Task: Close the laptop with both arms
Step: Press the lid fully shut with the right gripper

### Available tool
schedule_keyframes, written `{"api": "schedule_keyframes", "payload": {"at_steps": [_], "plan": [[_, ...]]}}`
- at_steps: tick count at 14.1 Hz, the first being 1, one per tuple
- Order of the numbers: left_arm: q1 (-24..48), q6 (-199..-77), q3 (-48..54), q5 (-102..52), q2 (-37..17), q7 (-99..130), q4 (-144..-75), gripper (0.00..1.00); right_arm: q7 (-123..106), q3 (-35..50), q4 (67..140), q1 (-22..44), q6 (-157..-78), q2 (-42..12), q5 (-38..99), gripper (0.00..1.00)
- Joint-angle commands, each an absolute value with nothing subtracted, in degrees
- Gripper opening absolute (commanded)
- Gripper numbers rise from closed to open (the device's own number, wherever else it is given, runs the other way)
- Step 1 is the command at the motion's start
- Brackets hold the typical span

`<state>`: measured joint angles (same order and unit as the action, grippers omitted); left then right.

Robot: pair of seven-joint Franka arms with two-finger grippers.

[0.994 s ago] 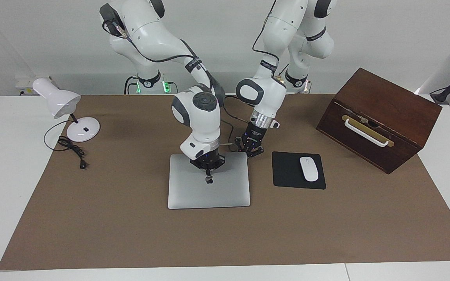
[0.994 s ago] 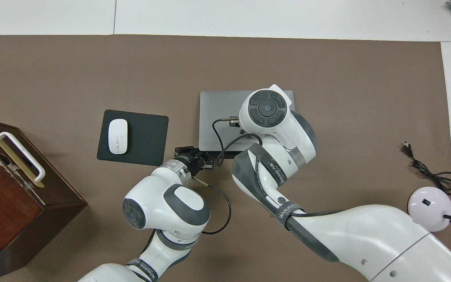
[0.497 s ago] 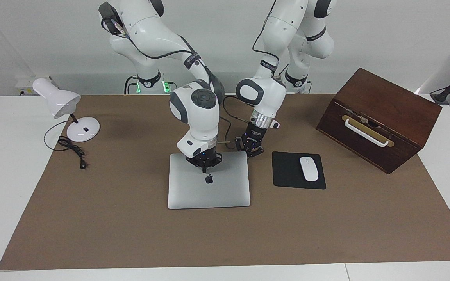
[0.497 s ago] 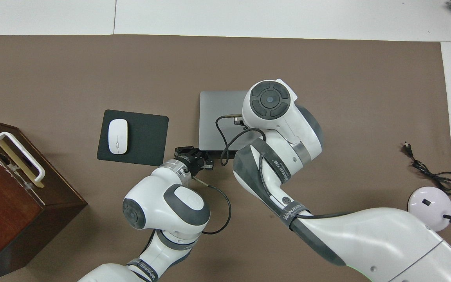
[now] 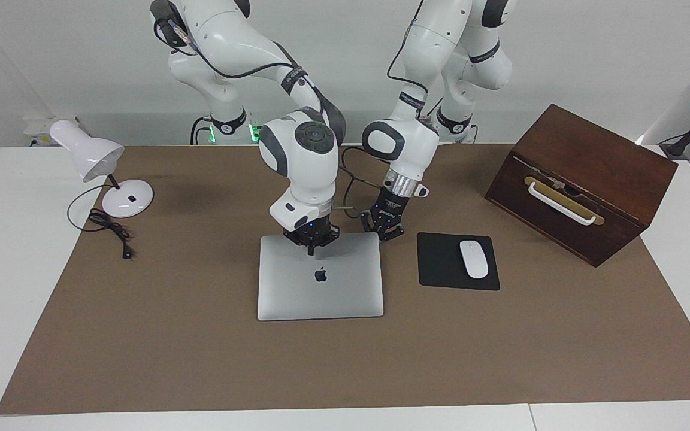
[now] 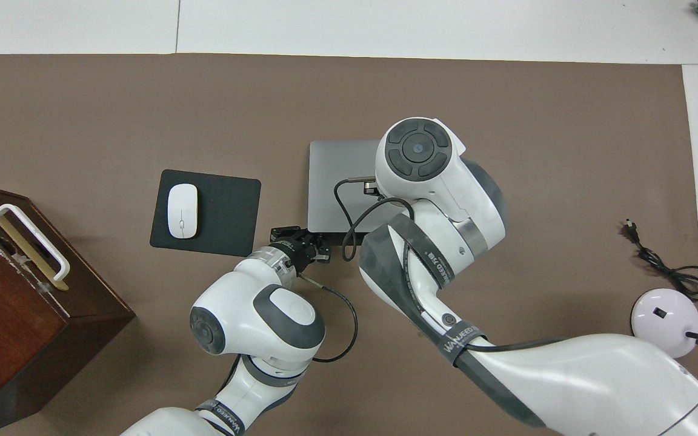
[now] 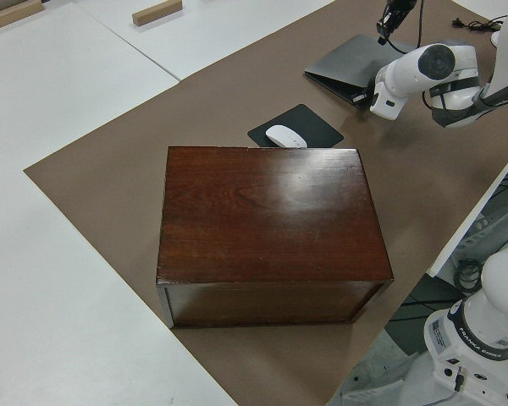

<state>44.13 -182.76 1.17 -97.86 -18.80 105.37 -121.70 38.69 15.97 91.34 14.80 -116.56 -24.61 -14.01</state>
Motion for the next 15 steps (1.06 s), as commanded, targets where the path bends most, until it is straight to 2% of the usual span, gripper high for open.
{"api": "schedule_keyframes", "payload": {"at_steps": [1,11,15], "plan": [[45.0,-184.3,0.7,-99.1,-20.6,105.3,-120.2,0.0,36.7,17.1,91.4,13.3,-114.4,-22.9,-12.0,0.0],[45.2,-185.4,0.8,-99.7,-18.4,105.4,-120.6,0.0,31.7,17.1,91.2,11.0,-110.9,-18.5,-9.1,0.0],[45.8,-185.5,0.8,-99.8,-17.3,105.4,-120.9,0.0,28.0,17.0,87.8,9.7,-107.3,-17.8,-9.1,0.0]]}}
